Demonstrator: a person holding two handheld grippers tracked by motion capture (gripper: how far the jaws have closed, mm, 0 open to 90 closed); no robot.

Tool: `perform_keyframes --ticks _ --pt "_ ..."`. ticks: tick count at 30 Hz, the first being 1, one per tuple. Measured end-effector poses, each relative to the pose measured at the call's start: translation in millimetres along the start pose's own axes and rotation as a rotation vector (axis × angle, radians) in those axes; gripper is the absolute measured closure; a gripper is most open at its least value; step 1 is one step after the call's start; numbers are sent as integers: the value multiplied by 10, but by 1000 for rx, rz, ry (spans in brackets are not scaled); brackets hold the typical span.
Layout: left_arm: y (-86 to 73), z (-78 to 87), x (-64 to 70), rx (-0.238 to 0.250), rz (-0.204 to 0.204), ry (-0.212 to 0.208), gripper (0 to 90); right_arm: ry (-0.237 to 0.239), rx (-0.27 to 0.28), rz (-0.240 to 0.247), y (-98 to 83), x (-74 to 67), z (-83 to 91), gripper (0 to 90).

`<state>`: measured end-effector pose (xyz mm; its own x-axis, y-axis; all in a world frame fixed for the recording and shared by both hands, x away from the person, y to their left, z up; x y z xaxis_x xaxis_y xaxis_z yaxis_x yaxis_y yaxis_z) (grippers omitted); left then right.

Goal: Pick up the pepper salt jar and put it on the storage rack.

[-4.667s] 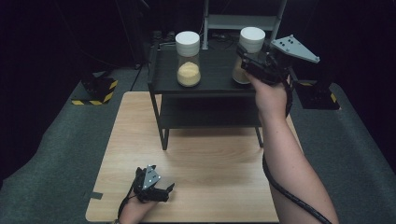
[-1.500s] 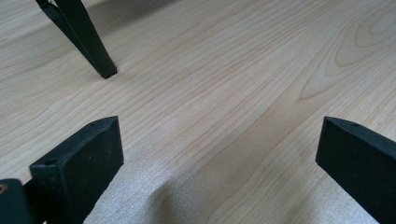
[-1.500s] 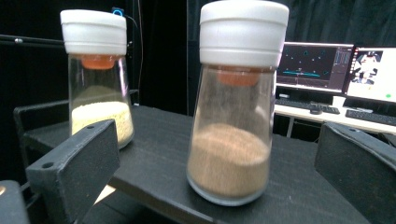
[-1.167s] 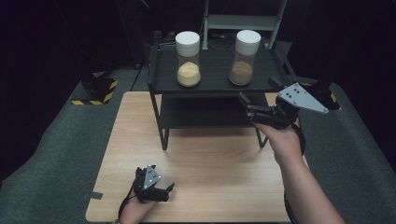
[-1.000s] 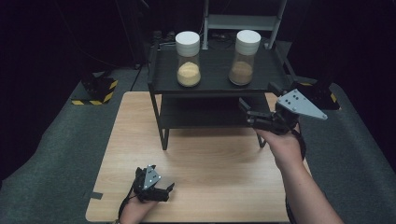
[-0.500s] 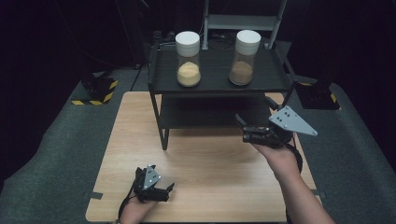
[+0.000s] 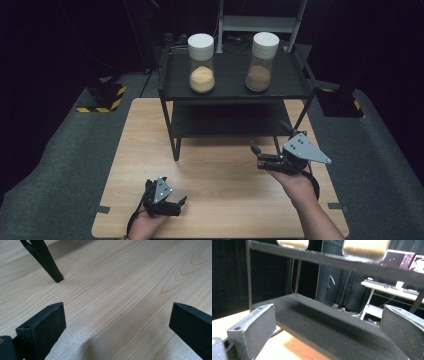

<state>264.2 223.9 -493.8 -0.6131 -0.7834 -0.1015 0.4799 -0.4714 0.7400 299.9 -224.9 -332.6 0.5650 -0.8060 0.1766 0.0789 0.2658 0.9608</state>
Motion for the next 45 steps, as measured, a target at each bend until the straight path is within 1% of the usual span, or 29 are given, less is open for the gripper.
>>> perform_keyframes --ticks 4,10,17,22,33,35,38,40,42,45 --pt "1 1 3 -1 -2 0 11 5 -14 15 -154 -29 6 0" --pt "0 0 8 0 -8 1 11 11 -51 -1 -372 -51 6 0" --pt "3 1 12 -3 -13 4 11 6 -118 -13 -683 -88 -14 0" --pt "2 2 13 -1 -14 4 11 -3 -146 -5 -859 -114 -20 0" --pt "-10 8 13 9 -8 7 11 3 -255 1 -1278 -137 -82 0" --pt "-15 10 8 13 -2 6 11 -5 -273 10 -1360 -143 -93 0" --pt "-15 10 15 13 -7 8 11 -20 -300 15 -1445 -159 -110 0" --pt "-14 9 23 12 -9 10 11 -33 -325 34 -1506 -182 -123 0" --pt "-14 11 30 12 -12 16 11 -35 -348 46 -1551 -199 -132 0" --pt "-17 12 31 15 -9 18 11 -25 -382 67 -1575 -216 -147 0"
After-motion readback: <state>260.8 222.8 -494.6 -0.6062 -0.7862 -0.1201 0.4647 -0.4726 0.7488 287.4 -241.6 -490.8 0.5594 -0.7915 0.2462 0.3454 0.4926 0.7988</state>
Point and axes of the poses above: each handheld gripper's, and its own axes: z roughly backward along the jaws, y roughly out of its top, x roughly to its right, the point moved 7 cm from there along -z, roughly forward along the jaws, and after that the axes turned 7 degrees about -x, right-handed, at the moved point
